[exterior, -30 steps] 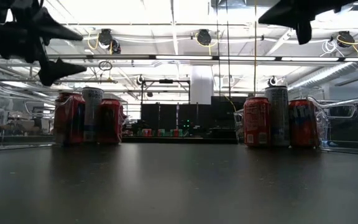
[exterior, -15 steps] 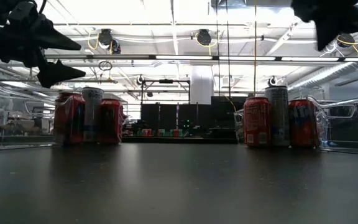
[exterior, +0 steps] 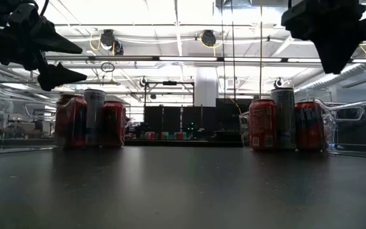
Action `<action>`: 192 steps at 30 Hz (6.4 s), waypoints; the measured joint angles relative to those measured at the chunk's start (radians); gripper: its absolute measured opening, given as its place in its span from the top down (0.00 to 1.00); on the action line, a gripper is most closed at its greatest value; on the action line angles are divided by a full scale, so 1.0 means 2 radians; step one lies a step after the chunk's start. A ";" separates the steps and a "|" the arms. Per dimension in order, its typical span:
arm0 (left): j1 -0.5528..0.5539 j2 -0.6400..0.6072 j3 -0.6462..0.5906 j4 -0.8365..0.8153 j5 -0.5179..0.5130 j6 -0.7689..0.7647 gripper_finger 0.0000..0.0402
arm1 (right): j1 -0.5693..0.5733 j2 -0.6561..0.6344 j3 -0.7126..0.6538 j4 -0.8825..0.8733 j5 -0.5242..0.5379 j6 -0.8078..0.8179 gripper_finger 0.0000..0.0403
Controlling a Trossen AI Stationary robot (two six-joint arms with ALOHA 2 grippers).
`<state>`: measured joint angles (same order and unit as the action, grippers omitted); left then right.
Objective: Sort soda cans
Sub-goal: Move the bottom right transparent bin to the center of the table, then move the bottom left transparent bin to the left of the bottom right transparent bin
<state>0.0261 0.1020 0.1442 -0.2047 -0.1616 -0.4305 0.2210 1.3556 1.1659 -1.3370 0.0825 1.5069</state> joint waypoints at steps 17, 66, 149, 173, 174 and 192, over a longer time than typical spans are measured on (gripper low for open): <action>0.000 0.000 0.000 0.000 0.000 -0.001 0.03 | 0.044 0.014 -0.168 0.207 -0.042 0.152 0.49; 0.000 0.000 0.000 0.000 -0.002 -0.001 0.03 | -0.071 0.478 0.465 0.128 -0.017 -0.017 1.00; 0.000 0.113 0.186 -0.164 -0.067 -0.021 0.03 | 0.075 0.034 -0.038 0.437 0.106 -0.334 0.75; -0.139 0.598 0.519 -0.481 -0.087 -0.508 0.03 | 0.075 -0.371 -0.254 0.315 0.100 -0.446 0.75; -0.141 0.606 0.517 -0.485 -0.073 -0.530 0.03 | 0.075 -0.379 -0.254 0.311 0.100 -0.454 0.75; -0.159 0.700 0.505 -0.542 -0.012 -0.606 0.03 | 0.075 -0.424 -0.254 0.278 0.073 -0.484 0.75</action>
<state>-0.2913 1.5028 1.1534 -1.2878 -0.1852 -1.6428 0.3706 0.5076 0.6575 -0.7813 0.2287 0.5382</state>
